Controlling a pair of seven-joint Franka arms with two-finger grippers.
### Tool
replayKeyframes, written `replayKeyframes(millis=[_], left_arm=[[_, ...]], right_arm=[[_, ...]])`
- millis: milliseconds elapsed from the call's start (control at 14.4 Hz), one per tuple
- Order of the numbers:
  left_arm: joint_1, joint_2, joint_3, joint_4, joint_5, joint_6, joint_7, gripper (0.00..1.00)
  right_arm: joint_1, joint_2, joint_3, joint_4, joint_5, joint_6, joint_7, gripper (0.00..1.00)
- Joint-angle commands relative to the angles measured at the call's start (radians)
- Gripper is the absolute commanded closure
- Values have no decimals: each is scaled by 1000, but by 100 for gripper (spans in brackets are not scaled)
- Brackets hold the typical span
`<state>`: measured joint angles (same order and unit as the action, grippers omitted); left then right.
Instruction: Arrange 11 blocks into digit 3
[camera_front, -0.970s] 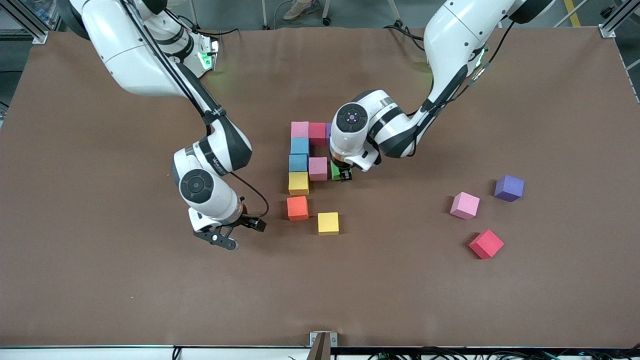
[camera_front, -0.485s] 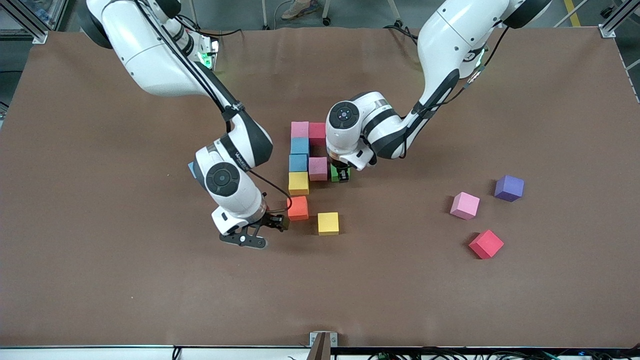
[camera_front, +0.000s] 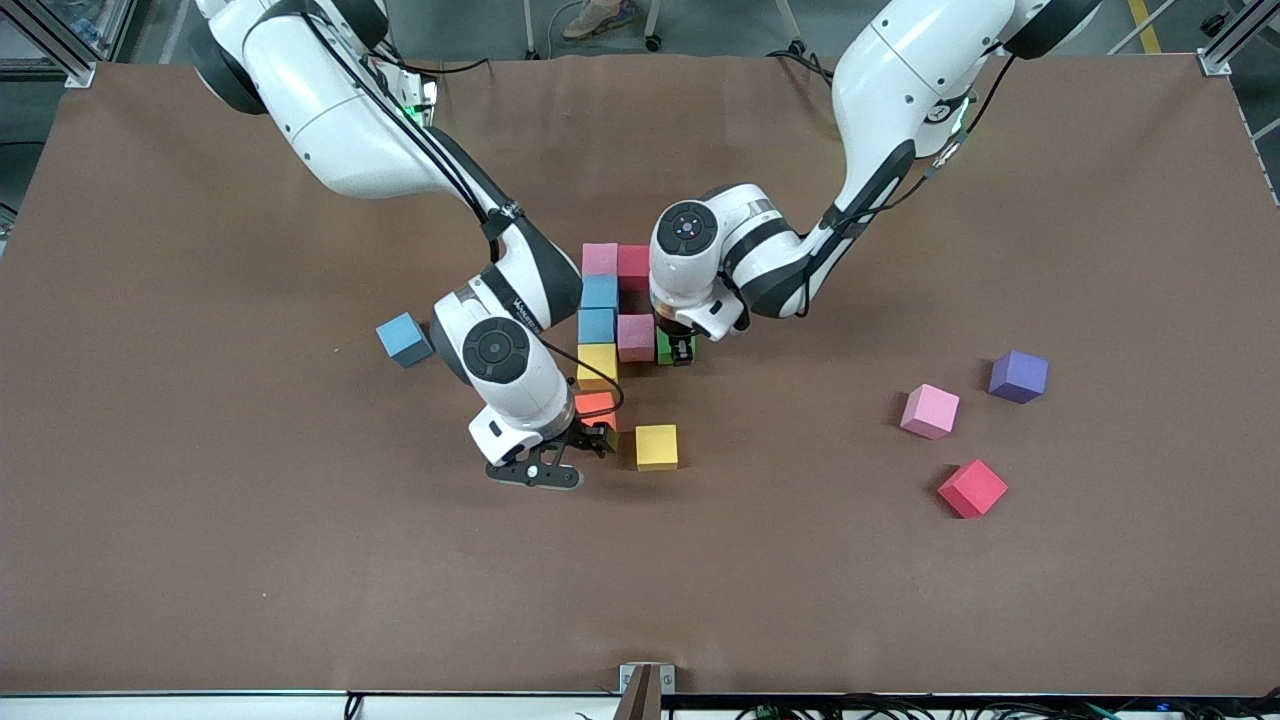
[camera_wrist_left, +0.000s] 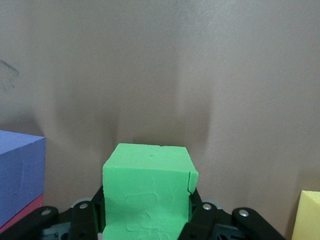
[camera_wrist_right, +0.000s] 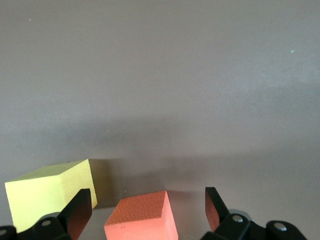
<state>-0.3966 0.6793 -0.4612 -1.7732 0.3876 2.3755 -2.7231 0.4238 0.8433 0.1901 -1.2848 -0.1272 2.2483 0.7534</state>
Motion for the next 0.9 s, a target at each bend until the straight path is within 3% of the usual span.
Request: replayKeyframes(millis=[0,831], left_arm=[[-11,5,3,0,39,19,-67,81],[-19,12,3,-8,45,18,-55,77]], right_arm=[[6,10,-1,21,-14,-16,23,0],[-7,7,-1,19,-15,-18,18,0]])
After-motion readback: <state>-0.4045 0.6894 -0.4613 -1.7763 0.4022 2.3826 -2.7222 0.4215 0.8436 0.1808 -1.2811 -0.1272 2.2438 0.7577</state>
